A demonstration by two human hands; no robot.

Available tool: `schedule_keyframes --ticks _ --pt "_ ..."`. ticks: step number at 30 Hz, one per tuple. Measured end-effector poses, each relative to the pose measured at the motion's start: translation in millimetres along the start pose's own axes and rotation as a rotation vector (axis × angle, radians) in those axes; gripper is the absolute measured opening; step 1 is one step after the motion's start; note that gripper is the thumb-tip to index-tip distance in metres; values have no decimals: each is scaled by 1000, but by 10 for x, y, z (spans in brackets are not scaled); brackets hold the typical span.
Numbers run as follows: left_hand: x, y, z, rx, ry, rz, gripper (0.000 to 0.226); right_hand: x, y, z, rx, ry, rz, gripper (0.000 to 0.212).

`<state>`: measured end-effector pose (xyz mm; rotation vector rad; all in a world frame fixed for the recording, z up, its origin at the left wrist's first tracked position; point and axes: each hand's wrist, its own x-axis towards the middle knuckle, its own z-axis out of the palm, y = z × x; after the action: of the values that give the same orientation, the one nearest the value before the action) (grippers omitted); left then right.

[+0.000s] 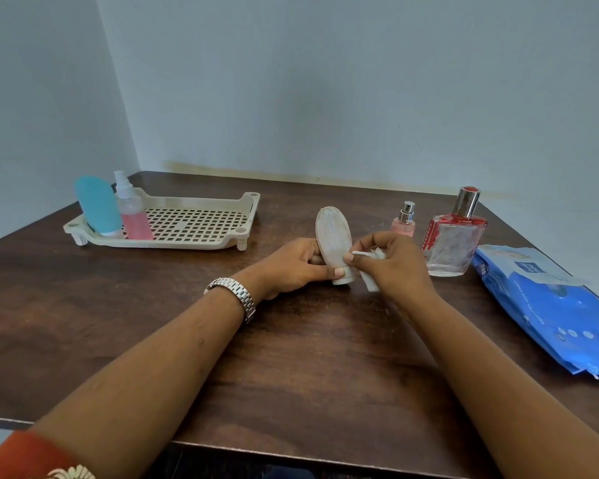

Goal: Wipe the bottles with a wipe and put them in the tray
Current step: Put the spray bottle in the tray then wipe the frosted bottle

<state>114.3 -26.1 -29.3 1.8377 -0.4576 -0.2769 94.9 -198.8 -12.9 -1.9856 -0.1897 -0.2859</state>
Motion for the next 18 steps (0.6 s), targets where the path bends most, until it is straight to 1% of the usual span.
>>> schedule_keyframes --ticks 4,8,11,14,18 --pt "0 2 6 -5 6 4 36 -29 -45 30 -57 8 -59 15" --pt "-5 -2 0 -23 12 -1 35 -30 -74 8 -81 -66 -68 6" --pt "-17 17 -17 -40 -17 -10 36 -20 -67 -20 -79 -59 -80 5" --pt "-25 20 -51 -43 -58 -30 39 -1 -25 -47 -42 -29 -61 13" --pt "-38 28 -76 -35 -103 -37 43 10 8 -82 55 -75 9 25"
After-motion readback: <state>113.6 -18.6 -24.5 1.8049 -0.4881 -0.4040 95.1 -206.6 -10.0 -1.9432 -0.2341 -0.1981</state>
